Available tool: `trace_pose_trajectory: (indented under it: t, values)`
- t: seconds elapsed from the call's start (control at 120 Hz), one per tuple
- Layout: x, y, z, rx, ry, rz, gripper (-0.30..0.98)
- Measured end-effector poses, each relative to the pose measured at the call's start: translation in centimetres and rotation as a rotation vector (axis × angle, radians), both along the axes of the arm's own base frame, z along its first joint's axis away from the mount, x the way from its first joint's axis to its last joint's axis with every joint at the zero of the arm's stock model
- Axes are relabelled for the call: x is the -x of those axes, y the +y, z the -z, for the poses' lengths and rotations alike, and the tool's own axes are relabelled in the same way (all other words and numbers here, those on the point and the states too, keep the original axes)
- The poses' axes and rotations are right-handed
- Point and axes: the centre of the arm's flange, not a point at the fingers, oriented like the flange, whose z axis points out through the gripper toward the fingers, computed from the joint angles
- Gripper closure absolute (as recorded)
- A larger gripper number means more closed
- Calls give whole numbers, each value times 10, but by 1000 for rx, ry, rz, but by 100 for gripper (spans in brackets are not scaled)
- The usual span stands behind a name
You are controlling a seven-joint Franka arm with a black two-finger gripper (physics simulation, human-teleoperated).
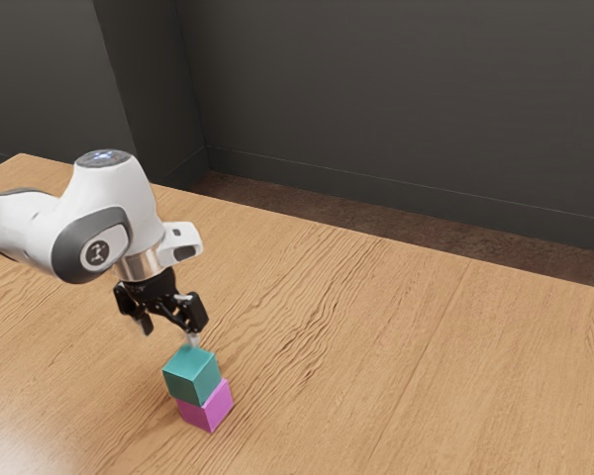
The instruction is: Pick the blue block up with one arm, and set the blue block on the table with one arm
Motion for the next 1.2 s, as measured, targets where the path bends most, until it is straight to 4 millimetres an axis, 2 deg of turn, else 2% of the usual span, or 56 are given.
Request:
trace_pose_trajectory:
  t: [0.317, 0.642, 0.917, 1.2]
  values:
    - [8, -23, 10, 44, -4, 93, 0]
    - [16, -29, 22, 63, 16, 148, 0]
    - [15, -32, 23, 59, -2, 215, 0]
    - [14, -33, 35, 66, 11, 246, 0]
